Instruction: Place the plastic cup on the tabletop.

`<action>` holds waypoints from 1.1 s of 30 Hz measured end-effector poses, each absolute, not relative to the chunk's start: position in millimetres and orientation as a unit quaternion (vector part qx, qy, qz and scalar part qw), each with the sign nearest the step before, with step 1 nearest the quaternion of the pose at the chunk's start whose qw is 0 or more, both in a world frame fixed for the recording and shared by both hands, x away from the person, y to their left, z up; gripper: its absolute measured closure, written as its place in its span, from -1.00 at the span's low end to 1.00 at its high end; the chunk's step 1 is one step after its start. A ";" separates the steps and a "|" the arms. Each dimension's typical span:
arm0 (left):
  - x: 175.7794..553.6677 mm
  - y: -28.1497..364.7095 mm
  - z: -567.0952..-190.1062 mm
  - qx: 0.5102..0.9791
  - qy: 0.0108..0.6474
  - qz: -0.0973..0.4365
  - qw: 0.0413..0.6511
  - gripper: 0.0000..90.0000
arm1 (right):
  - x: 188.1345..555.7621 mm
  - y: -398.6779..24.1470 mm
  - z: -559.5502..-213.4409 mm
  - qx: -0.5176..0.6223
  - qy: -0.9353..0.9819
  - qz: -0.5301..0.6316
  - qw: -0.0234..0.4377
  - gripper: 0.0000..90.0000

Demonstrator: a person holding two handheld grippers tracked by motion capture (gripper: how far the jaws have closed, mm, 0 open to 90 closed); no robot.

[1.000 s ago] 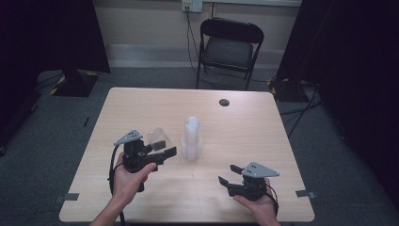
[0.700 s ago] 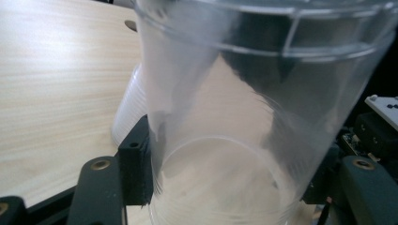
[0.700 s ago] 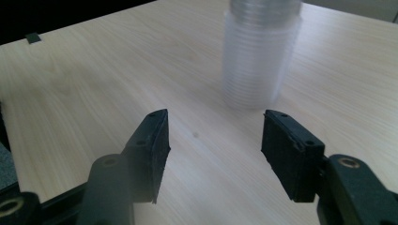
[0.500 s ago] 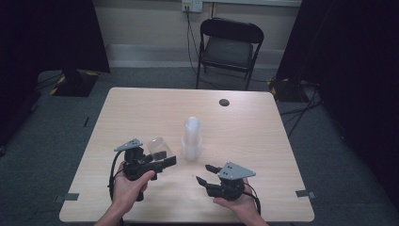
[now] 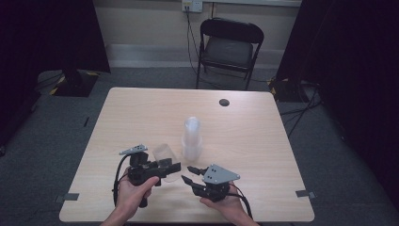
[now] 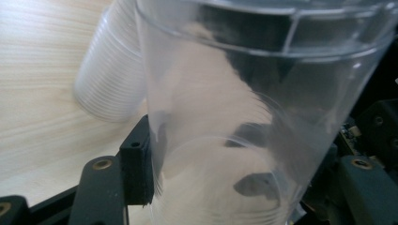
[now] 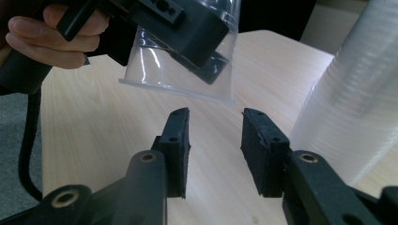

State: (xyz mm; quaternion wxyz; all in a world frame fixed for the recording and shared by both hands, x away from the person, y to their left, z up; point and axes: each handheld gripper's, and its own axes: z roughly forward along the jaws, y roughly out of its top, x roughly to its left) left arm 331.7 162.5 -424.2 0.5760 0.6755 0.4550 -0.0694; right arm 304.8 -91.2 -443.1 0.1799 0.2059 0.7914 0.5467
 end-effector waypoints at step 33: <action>320.0 135.5 -426.4 0.641 0.415 -0.173 0.622 -0.21 | 296.4 -88.7 -440.6 0.177 0.728 0.610 0.257 0.51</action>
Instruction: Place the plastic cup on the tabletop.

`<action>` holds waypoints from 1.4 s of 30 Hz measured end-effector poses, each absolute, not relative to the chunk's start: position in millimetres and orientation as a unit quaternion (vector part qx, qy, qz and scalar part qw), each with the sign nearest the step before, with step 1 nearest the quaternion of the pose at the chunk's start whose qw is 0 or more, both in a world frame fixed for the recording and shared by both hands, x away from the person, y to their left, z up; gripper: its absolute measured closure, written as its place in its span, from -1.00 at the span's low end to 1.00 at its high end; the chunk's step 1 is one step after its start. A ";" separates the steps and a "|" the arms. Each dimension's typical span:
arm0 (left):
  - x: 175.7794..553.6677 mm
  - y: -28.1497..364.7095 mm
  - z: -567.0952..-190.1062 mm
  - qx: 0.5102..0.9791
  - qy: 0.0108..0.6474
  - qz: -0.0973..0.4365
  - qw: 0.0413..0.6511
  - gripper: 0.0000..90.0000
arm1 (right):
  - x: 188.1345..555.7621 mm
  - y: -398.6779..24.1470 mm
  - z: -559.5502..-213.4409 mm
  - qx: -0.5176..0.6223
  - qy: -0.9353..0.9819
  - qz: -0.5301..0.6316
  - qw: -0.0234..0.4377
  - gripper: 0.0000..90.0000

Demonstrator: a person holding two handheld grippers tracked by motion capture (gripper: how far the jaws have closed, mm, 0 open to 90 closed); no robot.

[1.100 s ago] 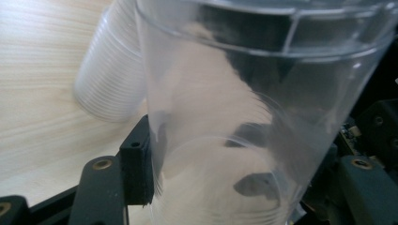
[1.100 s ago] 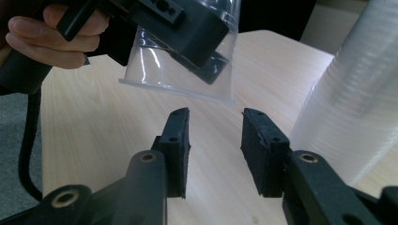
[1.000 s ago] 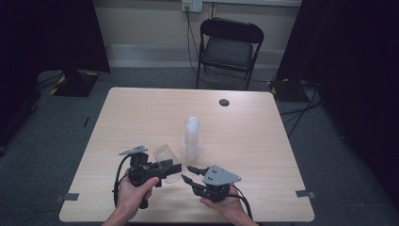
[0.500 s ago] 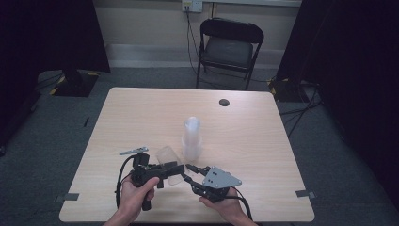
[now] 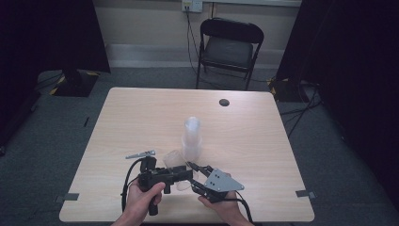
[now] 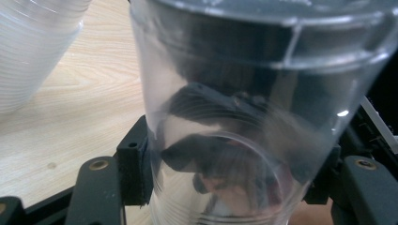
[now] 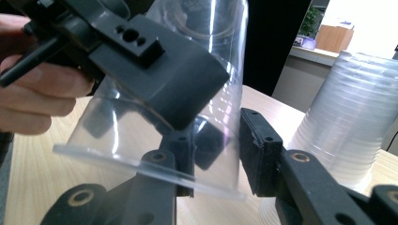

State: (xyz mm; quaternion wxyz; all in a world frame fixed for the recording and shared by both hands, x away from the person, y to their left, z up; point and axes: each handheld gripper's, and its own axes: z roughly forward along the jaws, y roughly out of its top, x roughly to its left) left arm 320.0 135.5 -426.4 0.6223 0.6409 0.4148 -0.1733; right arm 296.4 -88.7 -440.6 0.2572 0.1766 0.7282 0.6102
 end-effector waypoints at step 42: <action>324.0 142.0 -424.9 0.641 0.398 -0.130 0.644 -0.66 | 297.3 -102.9 -439.1 0.209 0.712 0.601 0.297 0.96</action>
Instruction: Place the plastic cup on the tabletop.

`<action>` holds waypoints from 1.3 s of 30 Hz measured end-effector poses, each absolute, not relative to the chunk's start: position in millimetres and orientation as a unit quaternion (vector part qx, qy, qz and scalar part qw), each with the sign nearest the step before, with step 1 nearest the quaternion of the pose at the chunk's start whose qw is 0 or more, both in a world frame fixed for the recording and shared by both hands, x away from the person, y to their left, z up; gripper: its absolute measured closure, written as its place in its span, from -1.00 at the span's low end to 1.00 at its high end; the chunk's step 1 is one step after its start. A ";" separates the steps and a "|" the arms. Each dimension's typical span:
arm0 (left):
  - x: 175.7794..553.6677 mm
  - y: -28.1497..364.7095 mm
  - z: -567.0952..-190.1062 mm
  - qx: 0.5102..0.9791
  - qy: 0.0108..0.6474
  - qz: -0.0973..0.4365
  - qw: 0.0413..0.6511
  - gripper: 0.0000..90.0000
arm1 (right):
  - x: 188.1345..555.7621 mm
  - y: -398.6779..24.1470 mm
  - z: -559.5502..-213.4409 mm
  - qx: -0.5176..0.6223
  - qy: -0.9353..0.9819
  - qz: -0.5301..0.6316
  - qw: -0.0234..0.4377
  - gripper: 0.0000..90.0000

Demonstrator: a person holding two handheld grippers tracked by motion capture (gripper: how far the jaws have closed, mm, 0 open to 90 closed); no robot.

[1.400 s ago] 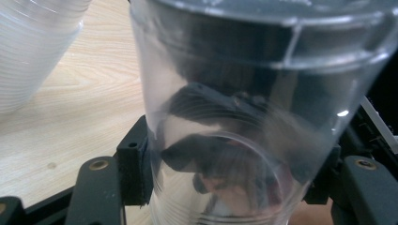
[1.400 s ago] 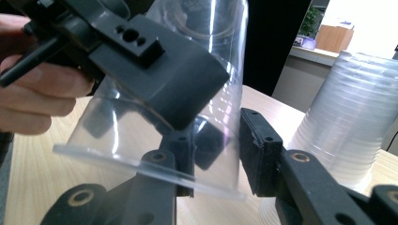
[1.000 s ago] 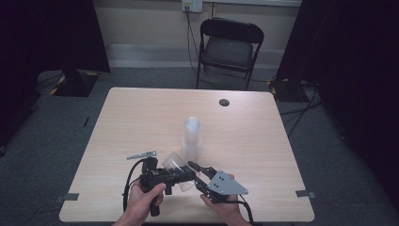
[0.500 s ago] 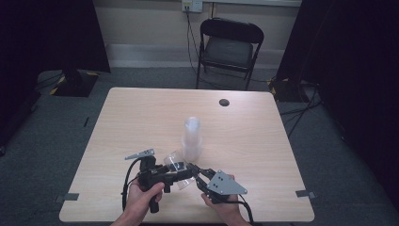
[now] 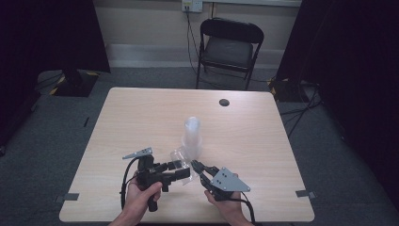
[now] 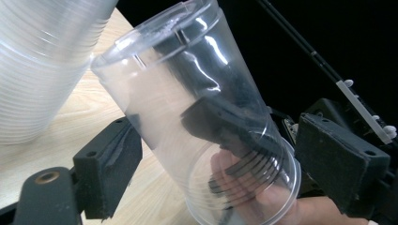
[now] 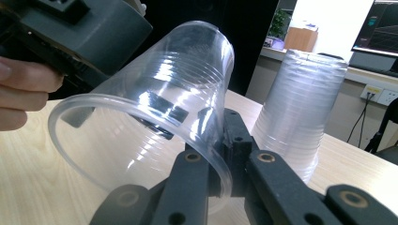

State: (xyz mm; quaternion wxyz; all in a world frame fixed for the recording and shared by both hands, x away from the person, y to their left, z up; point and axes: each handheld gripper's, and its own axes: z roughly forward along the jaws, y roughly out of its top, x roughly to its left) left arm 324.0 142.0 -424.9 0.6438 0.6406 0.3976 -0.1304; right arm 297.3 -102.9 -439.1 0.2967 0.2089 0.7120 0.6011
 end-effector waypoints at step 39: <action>322.7 154.4 -432.6 0.737 0.358 0.056 0.571 -0.64 | 326.8 -134.7 -432.6 0.297 0.760 0.561 0.140 0.96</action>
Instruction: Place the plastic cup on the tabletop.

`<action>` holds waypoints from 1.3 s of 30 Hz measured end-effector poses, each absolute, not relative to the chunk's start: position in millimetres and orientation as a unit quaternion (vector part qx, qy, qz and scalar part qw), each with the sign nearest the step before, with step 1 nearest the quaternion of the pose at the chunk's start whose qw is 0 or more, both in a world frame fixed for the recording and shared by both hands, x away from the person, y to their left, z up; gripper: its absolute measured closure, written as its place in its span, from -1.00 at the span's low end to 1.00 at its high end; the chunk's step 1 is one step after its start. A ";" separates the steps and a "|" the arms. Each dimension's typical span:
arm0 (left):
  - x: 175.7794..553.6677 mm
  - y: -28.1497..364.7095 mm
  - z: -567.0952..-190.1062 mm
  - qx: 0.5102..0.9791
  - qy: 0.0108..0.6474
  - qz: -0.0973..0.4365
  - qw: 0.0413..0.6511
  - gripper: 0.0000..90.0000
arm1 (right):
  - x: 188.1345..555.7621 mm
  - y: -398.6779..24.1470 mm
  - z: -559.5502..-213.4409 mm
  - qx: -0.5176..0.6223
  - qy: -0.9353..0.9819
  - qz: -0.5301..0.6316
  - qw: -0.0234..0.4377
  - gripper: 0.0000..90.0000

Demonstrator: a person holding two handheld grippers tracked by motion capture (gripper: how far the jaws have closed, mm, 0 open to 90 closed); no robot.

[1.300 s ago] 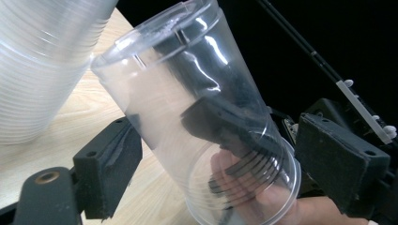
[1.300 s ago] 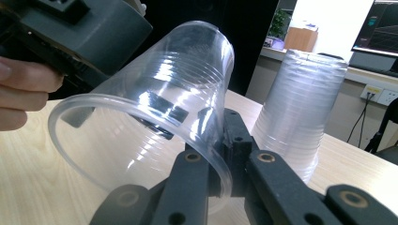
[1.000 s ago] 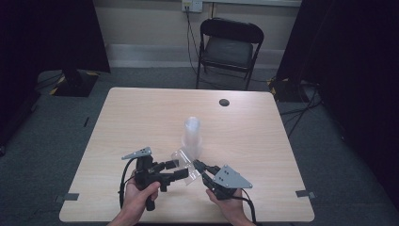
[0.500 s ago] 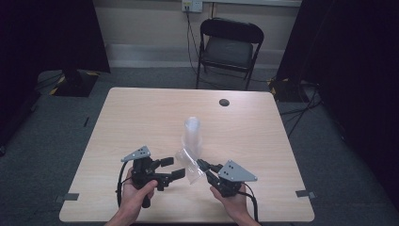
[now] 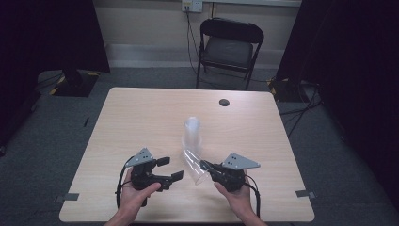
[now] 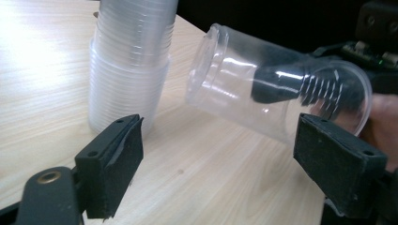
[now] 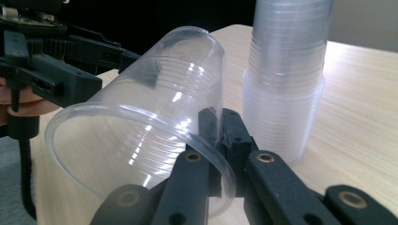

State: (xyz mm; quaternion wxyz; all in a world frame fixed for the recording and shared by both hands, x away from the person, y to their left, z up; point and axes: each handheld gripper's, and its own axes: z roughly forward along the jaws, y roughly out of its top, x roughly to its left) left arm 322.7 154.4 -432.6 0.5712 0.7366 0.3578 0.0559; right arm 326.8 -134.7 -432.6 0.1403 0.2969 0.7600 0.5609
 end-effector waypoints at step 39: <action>307.2 117.7 -444.8 0.866 0.158 0.155 0.448 -0.65 | 350.8 -127.8 -434.3 0.312 0.859 0.401 -0.059 1.00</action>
